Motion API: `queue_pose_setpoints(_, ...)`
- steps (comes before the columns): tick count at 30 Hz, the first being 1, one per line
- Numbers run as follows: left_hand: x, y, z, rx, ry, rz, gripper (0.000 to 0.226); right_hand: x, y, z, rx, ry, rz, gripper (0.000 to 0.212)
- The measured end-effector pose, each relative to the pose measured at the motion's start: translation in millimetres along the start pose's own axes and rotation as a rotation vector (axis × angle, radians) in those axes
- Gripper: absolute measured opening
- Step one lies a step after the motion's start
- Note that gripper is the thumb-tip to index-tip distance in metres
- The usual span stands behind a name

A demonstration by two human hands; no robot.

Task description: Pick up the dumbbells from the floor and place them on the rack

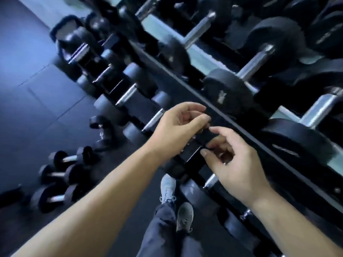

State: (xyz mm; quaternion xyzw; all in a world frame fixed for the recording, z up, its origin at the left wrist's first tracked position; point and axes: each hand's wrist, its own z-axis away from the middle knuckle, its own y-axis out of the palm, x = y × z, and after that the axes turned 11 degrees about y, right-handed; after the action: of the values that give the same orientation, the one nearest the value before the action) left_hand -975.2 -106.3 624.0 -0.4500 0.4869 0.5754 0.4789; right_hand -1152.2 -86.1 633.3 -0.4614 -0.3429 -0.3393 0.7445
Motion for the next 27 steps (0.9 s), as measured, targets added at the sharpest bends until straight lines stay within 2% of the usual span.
queue_pose_setpoints(4, 36.6, -97.7, 69.4, -0.253, -0.095, 0.003, 0.025, 10.8, 100.2, 6.0, 0.261, 0.020, 0.078, 0.045)
queue_pose_setpoints(10, 105.8, -241.3, 167.3, -0.561, -0.215, 0.033, 0.012, 15.8, 262.5, 11.4, 0.544, 0.035, 0.236, 0.041)
queue_pose_setpoints(13, 151.7, -316.5, 208.6, -0.685, -0.295, 0.058, 0.019, 6.3, 356.5, 7.4, 0.654, 0.038, 0.340, 0.043)
queue_pose_setpoints(16, 207.3, -395.2, 247.3, -0.771, -0.359, 0.087, 0.007, -4.4, 453.3, 2.3, 0.727, 0.051, 0.420, 0.044)
queue_pose_setpoints(24, 348.5, -547.4, 346.7, -0.997, -0.577, 0.110, 0.002, -57.1, 682.5, -15.2, 0.918, 0.086, 0.548, 0.050)
queue_pose_setpoints(27, 398.4, -582.9, 371.1, -1.089, -0.637, 0.128, 0.016, -77.1, 745.6, -29.9, 1.009, 0.065, 0.638, 0.057)
